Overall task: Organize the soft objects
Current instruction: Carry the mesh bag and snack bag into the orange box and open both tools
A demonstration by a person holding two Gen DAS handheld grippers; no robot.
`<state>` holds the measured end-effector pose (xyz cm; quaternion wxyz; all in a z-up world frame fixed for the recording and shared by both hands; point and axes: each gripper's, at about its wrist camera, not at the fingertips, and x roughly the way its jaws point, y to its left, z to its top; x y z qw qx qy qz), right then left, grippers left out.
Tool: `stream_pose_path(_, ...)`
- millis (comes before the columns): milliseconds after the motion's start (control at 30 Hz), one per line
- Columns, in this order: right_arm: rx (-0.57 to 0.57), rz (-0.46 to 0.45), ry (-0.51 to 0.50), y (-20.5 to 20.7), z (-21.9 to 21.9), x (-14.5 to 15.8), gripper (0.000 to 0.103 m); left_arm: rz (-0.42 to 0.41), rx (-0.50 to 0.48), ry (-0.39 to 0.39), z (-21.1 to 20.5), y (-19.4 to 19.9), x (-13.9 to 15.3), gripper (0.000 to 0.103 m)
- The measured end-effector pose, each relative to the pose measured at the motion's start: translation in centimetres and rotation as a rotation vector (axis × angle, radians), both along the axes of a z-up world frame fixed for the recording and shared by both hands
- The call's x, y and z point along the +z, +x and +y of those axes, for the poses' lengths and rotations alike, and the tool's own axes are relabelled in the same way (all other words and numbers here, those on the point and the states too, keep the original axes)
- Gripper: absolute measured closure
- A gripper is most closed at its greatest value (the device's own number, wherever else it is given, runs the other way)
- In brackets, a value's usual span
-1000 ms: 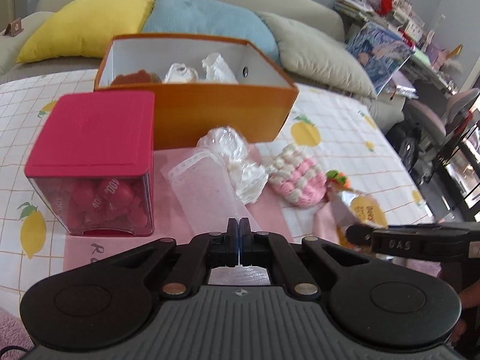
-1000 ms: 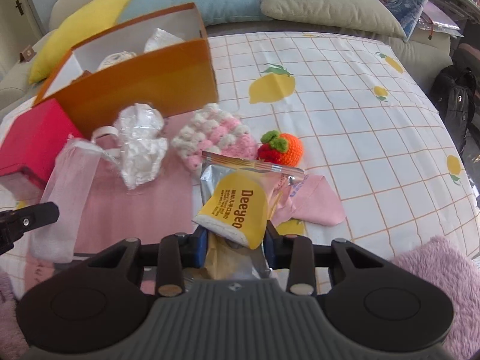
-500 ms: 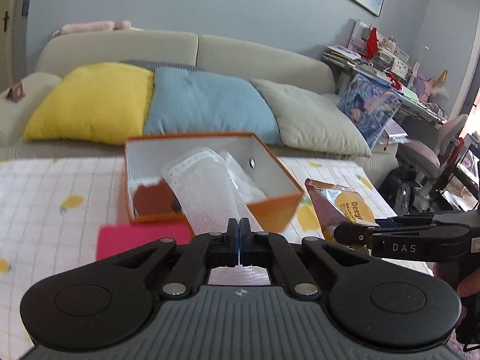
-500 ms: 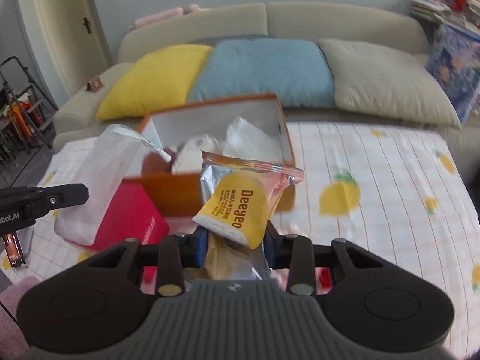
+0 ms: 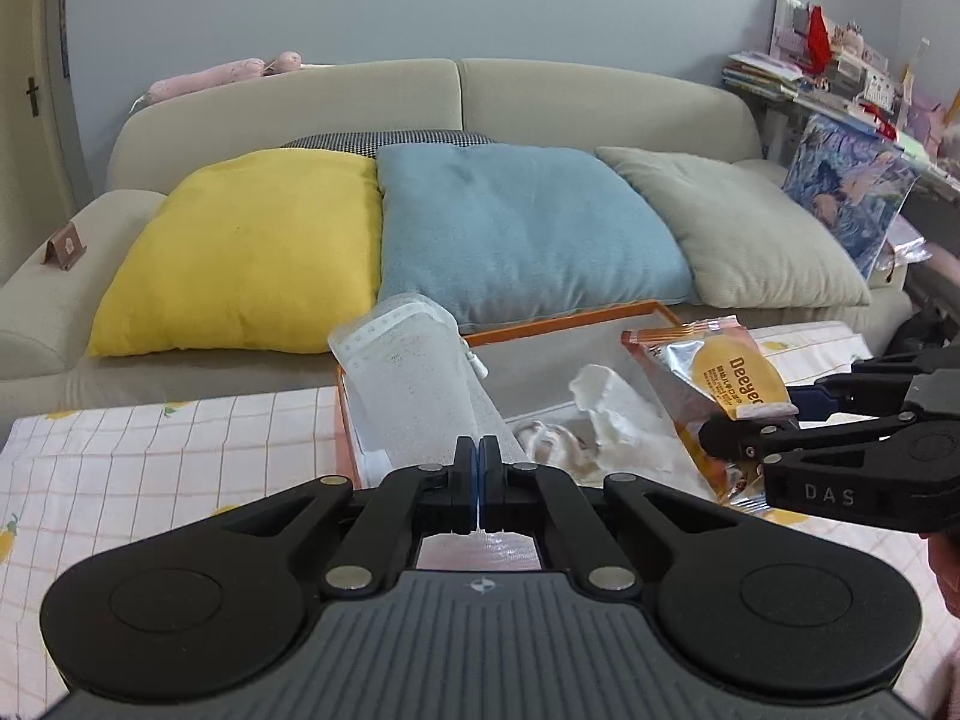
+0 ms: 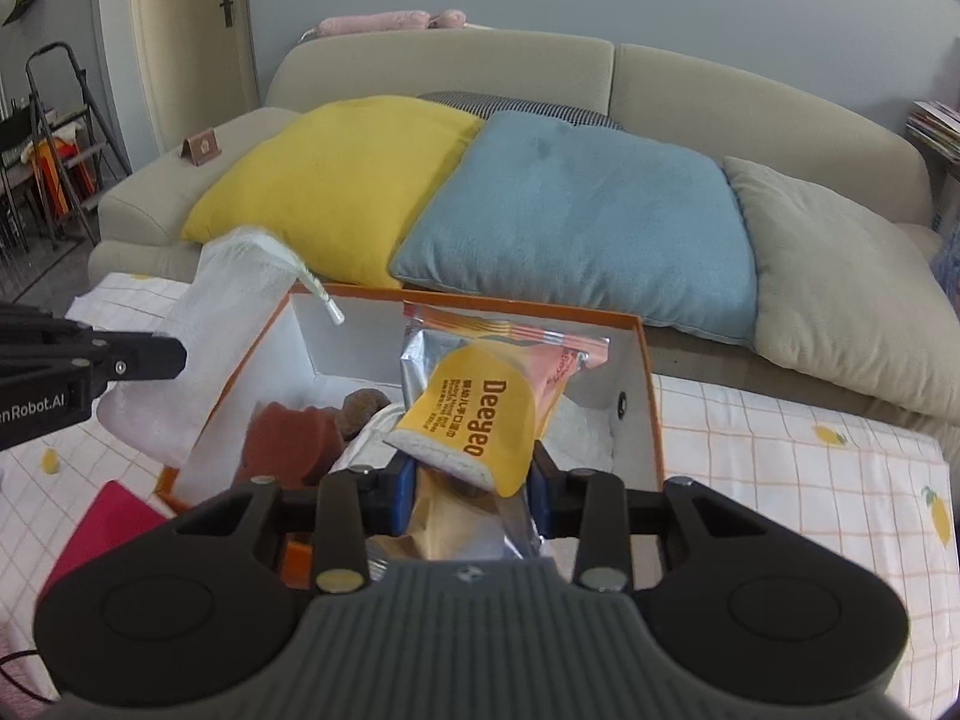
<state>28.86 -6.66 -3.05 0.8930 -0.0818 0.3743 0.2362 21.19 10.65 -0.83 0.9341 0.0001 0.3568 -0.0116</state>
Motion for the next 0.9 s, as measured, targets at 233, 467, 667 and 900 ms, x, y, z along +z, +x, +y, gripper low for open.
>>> stream_pose_path(233,0.012,0.048,-0.083,3.8,2.4,-4.1,0.067,0.099,0.016,0.066,0.9,3.6,-3.8,0.103)
stream_pose_path(467,0.050,0.097,-0.161,4.7,3.9,-7.6,0.067,0.181,-0.013,0.102,0.9,5.1,-6.6,0.103)
stream_pose_path(667,0.057,0.116,-0.180,4.6,3.9,-8.7,0.064,0.202,-0.011,0.106,0.6,5.5,-7.1,0.095)
stream_pose_path(900,0.056,0.114,-0.161,4.2,3.6,-8.1,0.051,0.174,0.009,0.114,0.6,5.0,-6.3,0.049)
